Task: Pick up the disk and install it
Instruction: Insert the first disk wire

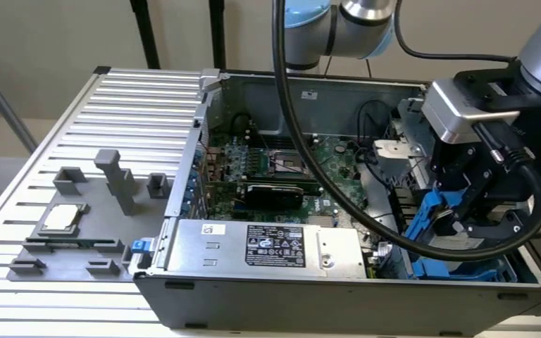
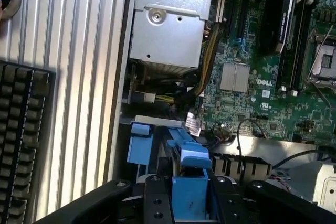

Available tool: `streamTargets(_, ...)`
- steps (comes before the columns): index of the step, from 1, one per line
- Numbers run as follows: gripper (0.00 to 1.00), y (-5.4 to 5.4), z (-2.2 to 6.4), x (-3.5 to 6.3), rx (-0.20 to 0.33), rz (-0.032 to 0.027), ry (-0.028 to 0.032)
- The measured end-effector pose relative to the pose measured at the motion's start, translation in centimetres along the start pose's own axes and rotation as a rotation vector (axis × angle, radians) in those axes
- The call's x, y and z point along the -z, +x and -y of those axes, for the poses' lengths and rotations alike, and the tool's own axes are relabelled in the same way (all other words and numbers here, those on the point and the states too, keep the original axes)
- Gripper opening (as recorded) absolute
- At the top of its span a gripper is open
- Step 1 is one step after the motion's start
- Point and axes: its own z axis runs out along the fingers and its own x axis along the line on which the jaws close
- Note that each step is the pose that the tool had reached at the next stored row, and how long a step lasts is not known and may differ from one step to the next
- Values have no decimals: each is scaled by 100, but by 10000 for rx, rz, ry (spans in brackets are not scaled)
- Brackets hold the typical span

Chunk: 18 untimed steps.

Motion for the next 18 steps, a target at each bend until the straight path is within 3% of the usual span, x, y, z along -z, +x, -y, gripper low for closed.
streamTargets(7, 0, 24, 42, -82, 3, 123, 14)
streamTargets(11, 0, 43, 42, -126, 0, 200, -14)
streamTargets(18, 0, 64, 40, -183, -5, 246, -82)
